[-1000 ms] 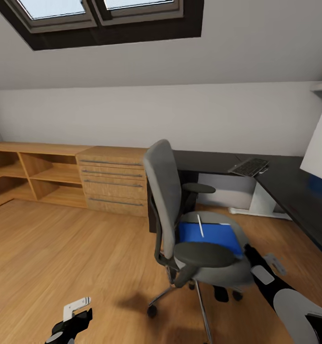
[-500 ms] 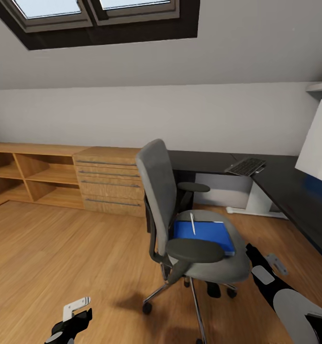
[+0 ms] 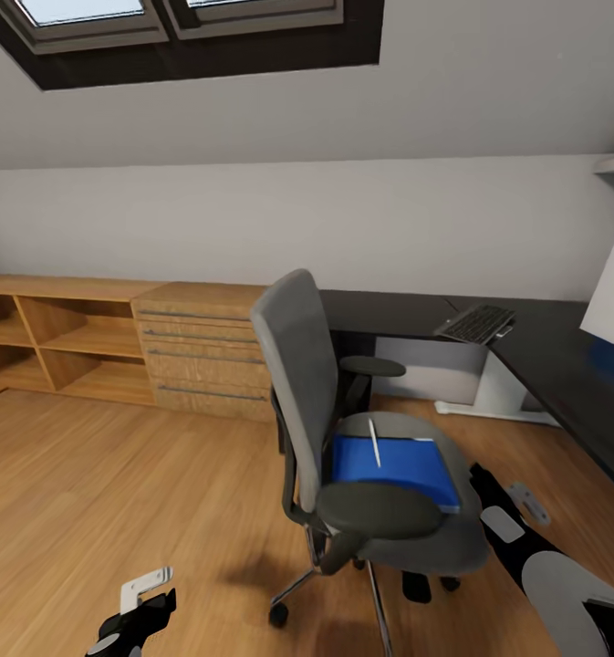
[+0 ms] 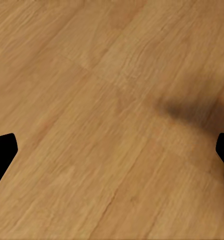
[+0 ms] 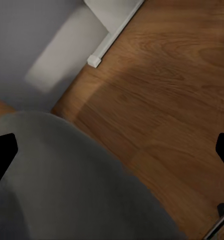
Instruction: In the bedroom, organize the workspace by keeping the computer under the desk, ensuring the monitor is on the desk, placing the keyboard on the desk next to the monitor, placing the mouse on the desk next to the keyboard, moving the folder from the swivel chair onto the desk next to the mouse, stacking the notebook on top of the folder with the pen on top of the notebook, and positioning the swivel chair next to the desk.
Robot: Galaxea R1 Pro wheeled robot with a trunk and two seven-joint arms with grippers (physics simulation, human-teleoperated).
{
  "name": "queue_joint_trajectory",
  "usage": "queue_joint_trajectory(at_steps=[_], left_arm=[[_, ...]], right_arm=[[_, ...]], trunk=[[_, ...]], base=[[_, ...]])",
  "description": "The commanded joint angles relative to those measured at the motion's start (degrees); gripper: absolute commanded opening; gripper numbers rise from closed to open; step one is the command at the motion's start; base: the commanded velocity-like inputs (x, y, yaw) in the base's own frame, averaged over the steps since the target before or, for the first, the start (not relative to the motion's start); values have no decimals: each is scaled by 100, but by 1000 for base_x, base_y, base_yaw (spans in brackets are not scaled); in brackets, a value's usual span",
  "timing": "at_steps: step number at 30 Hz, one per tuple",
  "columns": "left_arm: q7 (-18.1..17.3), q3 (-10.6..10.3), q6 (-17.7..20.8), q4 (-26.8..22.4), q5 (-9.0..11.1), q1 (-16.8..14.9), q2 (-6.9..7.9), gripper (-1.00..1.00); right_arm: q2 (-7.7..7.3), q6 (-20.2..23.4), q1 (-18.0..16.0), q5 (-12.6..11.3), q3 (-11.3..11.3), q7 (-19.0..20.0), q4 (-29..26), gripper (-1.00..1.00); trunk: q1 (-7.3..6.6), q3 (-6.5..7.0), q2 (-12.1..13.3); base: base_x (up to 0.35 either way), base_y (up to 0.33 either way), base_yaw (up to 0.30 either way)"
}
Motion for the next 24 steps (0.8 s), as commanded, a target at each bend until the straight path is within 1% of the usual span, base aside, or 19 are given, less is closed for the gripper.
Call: queue_joint_trajectory(at_steps=[1, 8, 10, 12, 15, 16, 17, 18, 19, 21, 24], left_arm=[[25, -7, 27, -12, 51, -1, 1, 100], [34, -9, 27, -12, 51, -1, 0, 100], [35, -9, 27, -12, 51, -1, 0, 100], [36, -10, 27, -12, 51, -1, 0, 100], [34, -10, 27, -12, 51, -1, 0, 100], [35, -8, 27, -12, 51, -1, 0, 100], [34, -9, 27, -12, 51, -1, 0, 100], [31, -9, 27, -12, 51, -1, 0, 100], [31, -9, 27, -12, 51, -1, 0, 100], [29, -10, 27, -12, 49, -1, 0, 100], [28, -9, 27, -12, 45, -1, 0, 100]], right_arm=[[-2, -17, -3, -54, 29, -12, -6, 100], [-28, -13, -3, -53, 29, -7, -11, 100], [-50, -7, -3, -53, 29, -4, -11, 100], [-103, 12, -3, -53, 29, 11, -11, 100], [-216, 55, -3, -57, 33, 60, -11, 100], [-285, 110, -3, -60, 33, 86, -11, 100], [-320, 151, -3, -64, 32, 96, -11, 100], [-391, 261, -3, -70, 31, 113, -11, 100], [-424, 330, -3, -73, 29, 121, -11, 100], [-535, 650, -3, -82, 16, 172, -11, 100], [-625, 983, -3, -90, 4, 298, -11, 100]], trunk=[[1, -6, -2], [1, -6, -2], [1, -6, -2], [1, -6, -2], [1, -6, -2], [1, -6, -2], [1, -6, -2], [1, -6, -2], [1, -6, -2], [1, -6, -2], [1, -6, -2]], base=[[192, 0, 0], [61, 0, 0], [15, 0, 0], [8, 0, 0], [4, 0, 0], [2, 0, 0], [1, 0, 0], [0, 0, 0], [0, 0, 0], [0, 0, 0], [0, 0, 0]])
